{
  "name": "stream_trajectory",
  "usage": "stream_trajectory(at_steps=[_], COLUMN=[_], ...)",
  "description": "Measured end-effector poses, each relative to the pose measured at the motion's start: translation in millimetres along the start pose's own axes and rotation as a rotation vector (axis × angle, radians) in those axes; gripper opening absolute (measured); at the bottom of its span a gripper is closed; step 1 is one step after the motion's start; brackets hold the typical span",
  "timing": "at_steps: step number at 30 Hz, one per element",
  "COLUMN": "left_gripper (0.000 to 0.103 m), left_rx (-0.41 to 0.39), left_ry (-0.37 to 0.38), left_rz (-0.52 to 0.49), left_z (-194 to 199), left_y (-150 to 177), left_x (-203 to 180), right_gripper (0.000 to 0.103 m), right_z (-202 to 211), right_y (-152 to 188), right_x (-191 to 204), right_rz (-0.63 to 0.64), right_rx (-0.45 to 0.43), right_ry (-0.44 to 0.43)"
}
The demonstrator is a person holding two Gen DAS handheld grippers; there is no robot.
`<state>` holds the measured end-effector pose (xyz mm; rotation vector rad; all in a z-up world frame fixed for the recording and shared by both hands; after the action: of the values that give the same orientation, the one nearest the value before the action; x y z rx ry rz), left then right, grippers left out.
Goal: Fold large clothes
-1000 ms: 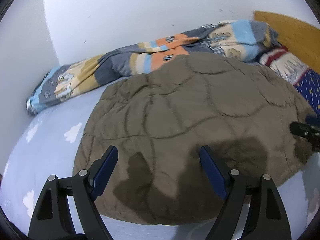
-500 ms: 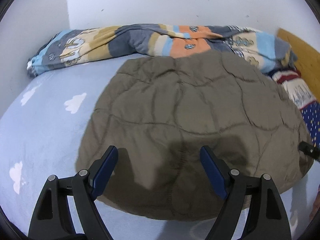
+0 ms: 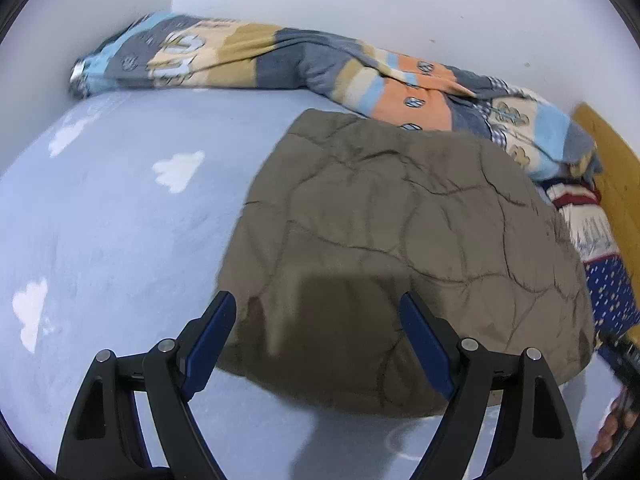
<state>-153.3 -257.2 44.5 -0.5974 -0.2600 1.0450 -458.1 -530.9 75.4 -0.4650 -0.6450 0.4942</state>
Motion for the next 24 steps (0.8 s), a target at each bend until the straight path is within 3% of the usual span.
stream_trajectory(at_steps=[9,15,24], left_gripper=[0.083,0.083,0.083], left_rx=[0.193,0.292,0.216], left_ry=[0.083,0.158,0.177], left_rz=[0.342,0.584,0.582], left_z=[-7.6,-26.4,-54.7], left_y=[26.2,49.4,37.2], left_x=[72.5,95.0,69.2], right_gripper=[0.085,0.085,0.085], right_z=[28.9,18.7,-12.6], right_y=[17.7,33.4,37.0], right_x=[-80.0,-91.8,-78.5], right_rz=[-0.371,-0.554,-0.66], right_rx=[-0.047,-0.057,-0.063], right_ry=[-0.051,-0.16,-0.229])
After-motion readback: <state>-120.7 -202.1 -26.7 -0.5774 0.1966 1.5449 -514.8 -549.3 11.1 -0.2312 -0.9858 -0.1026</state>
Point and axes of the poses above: each gripper's, at about its wrist camera, not at the fingertips, and z roughly against the way its jaws point, x to its left, y to its underside, the point moved 10 cm from there along -z, roughly the way its jaws point, and after that the axes turned 11 degrees about -y, right-handed, at the moved point
